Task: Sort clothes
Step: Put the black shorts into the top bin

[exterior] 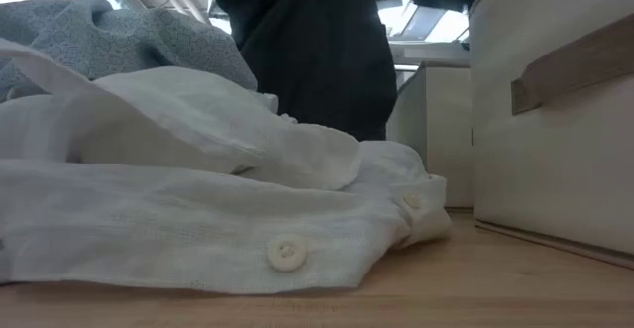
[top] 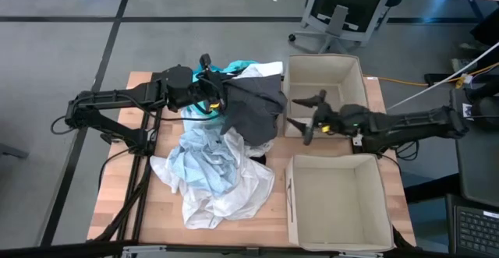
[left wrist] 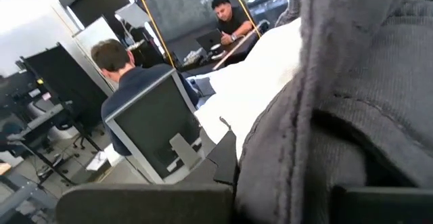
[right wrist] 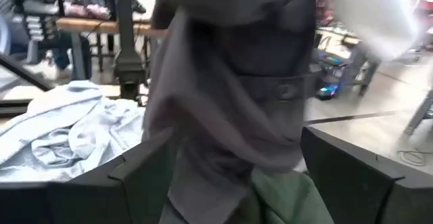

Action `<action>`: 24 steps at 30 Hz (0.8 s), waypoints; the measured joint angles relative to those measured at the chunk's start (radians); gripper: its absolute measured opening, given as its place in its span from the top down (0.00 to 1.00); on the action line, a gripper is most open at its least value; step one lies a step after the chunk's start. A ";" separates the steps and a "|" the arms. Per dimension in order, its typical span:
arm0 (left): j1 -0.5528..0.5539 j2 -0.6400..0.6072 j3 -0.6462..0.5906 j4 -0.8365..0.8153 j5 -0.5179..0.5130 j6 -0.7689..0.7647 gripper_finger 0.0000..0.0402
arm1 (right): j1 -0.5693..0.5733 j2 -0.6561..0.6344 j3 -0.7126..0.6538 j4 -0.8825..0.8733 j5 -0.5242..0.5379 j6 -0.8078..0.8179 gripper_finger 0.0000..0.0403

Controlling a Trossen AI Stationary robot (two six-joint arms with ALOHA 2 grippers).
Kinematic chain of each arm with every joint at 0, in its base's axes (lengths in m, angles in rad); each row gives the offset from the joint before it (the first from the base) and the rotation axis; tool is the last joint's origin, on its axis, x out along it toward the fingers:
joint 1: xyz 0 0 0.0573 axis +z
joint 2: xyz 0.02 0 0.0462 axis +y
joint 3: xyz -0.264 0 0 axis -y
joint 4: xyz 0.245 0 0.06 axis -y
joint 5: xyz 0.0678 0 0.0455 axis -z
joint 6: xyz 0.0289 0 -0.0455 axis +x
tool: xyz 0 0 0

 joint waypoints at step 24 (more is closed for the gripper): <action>-0.014 -0.001 0.000 -0.092 0.082 -0.072 0.96 | -0.019 0.417 0.220 0.327 0.262 -0.258 0.22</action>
